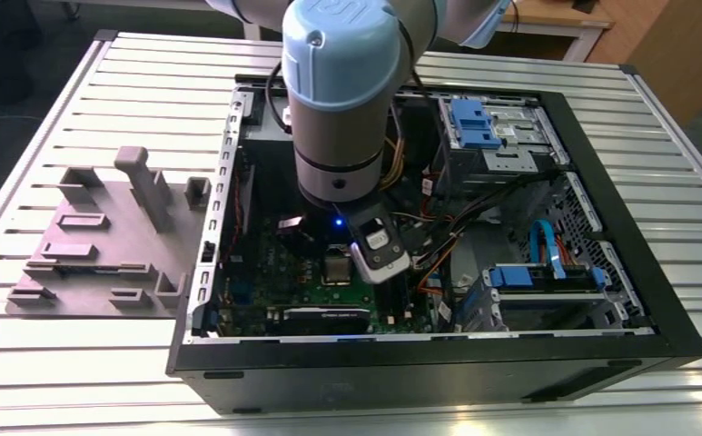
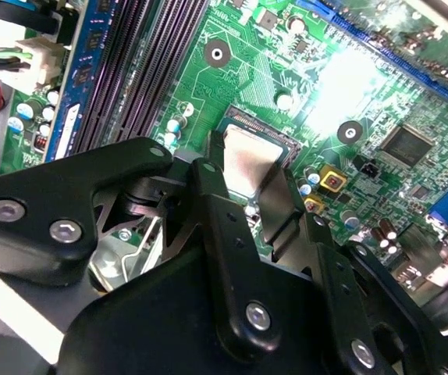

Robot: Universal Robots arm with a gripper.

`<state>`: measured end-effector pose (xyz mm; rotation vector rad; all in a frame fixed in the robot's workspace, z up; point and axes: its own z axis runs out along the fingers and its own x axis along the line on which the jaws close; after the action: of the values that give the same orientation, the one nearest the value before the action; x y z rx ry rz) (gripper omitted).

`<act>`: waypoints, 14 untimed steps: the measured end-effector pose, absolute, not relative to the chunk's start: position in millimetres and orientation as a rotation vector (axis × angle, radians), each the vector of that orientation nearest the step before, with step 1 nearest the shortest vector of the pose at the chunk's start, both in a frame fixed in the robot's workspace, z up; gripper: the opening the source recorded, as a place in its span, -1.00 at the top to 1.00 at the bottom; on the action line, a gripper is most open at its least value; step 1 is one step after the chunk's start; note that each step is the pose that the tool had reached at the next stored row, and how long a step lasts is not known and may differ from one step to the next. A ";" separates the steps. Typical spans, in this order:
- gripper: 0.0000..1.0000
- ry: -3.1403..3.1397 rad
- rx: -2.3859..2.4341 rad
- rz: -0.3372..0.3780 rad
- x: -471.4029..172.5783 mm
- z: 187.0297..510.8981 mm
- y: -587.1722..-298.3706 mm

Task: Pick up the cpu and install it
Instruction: 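Place the cpu into insertion slot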

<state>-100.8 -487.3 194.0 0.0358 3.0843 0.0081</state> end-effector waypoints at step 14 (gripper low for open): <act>0.22 3.085 0.036 0.007 -100.9 191.9 -487.3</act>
<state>-100.9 -487.3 191.9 0.0359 3.0845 0.0066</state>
